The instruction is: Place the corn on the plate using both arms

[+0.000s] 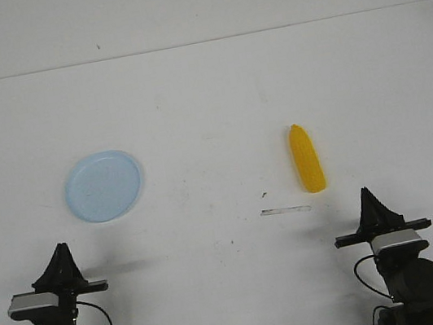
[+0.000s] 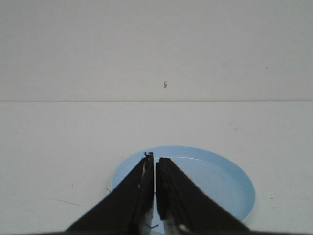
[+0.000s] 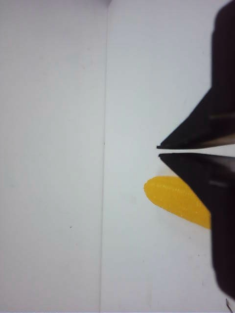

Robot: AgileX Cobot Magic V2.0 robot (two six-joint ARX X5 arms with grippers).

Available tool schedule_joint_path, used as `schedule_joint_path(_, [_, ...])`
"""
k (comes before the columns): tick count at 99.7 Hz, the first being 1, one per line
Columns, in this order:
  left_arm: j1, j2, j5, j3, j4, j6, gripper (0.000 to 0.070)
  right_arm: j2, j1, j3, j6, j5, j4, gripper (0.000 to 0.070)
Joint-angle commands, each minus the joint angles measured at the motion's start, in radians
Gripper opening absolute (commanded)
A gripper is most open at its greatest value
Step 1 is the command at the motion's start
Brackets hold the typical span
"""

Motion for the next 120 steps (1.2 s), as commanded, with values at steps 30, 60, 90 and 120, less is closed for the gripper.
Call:
schedule_joint_path(30, [0.0, -0.002, 0.002, -0.021, 0.018, -0.031, 0.0001, 0.0, 0.0, -0.001, 0.005, -0.002, 0.011, 0.0015])
schedule_joint_path(60, [0.0, 0.003, -0.003, 0.038, 0.041, -0.225, 0.0001, 0.0, 0.0, -0.001, 0.005, -0.002, 0.011, 0.0015])
schedule_joint_path(90, [0.0, 0.087, -0.024, 0.207, -0.005, -0.148, 0.0001, 0.0, 0.0, -0.001, 0.006, -0.002, 0.011, 0.0015])
schedule_joint_path(120, [0.0, 0.354, -0.024, 0.398, -0.006, -0.049, 0.0001, 0.0, 0.0, -0.001, 0.005, -0.002, 0.011, 0.0015])
